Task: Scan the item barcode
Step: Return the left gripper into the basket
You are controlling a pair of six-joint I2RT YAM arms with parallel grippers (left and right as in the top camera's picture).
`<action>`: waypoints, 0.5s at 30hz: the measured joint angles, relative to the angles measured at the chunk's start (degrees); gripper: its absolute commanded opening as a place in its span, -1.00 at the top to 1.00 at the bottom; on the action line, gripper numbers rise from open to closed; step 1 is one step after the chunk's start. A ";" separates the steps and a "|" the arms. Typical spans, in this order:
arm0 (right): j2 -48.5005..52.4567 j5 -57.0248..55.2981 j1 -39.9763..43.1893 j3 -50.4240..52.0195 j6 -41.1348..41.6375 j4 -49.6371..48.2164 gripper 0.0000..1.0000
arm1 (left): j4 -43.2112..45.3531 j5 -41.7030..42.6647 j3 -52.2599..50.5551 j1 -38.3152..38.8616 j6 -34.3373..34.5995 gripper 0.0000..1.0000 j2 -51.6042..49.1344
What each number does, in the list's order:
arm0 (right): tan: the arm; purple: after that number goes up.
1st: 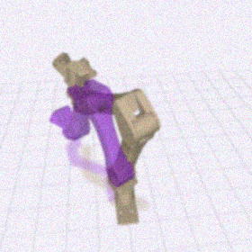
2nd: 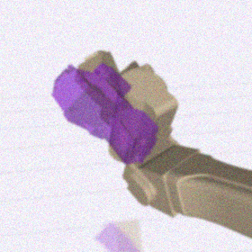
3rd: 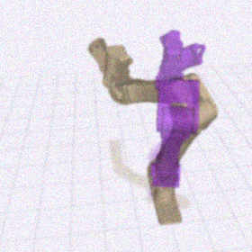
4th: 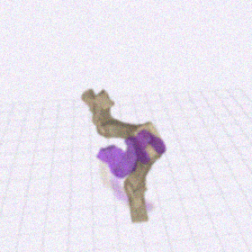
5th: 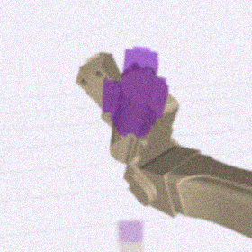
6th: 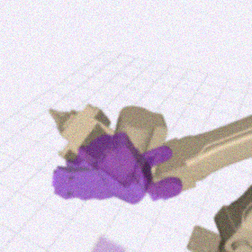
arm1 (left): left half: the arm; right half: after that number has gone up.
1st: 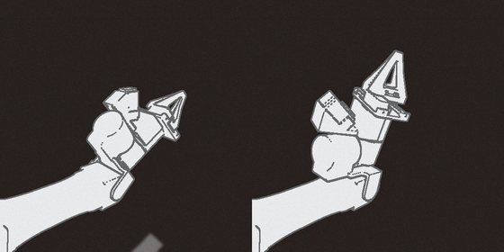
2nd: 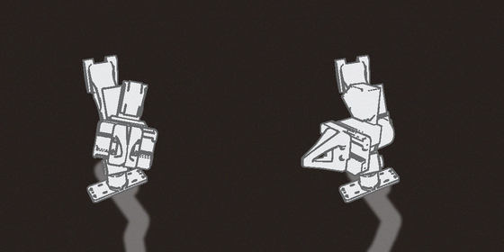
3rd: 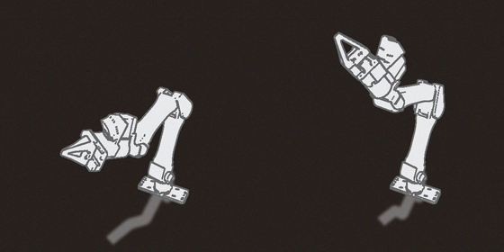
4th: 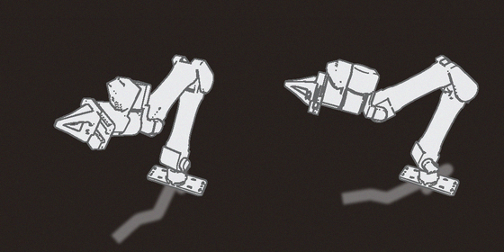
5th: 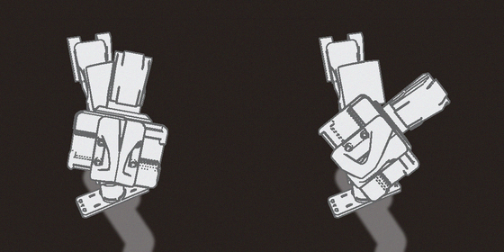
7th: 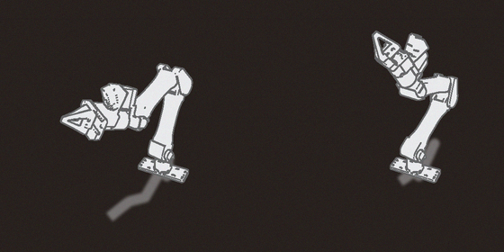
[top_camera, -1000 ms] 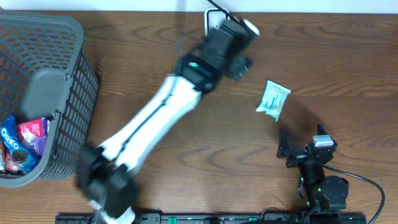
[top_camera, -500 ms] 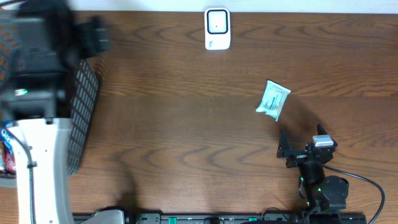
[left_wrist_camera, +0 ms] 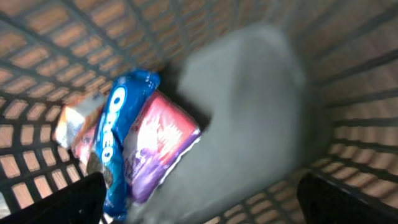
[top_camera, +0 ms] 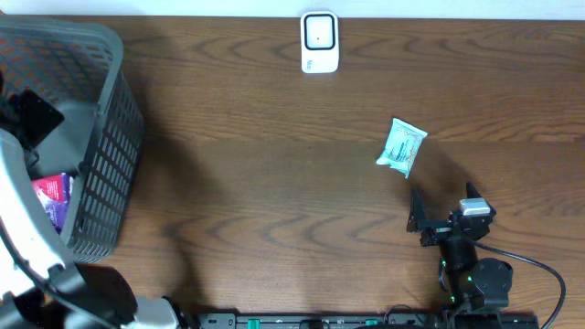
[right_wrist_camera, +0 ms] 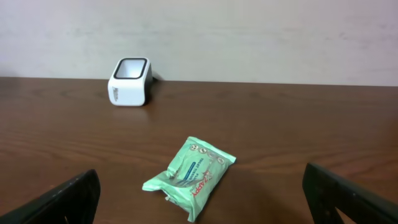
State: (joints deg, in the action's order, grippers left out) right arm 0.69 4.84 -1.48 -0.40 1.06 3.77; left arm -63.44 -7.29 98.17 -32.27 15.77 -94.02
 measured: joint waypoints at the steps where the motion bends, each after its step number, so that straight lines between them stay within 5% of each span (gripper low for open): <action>1: 0.00 0.00 0.00 0.00 0.00 0.00 -0.99 | -0.68 -0.13 0.00 -0.22 0.20 -0.95 -1.38; 15: 0.00 0.00 0.00 0.00 0.00 0.02 -0.98 | -9.33 -14.43 0.00 -0.68 9.55 -0.95 -18.71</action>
State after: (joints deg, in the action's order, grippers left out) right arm 0.69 4.84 -1.48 -0.40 1.06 3.79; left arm -72.77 -21.71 98.17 -32.95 25.32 -112.73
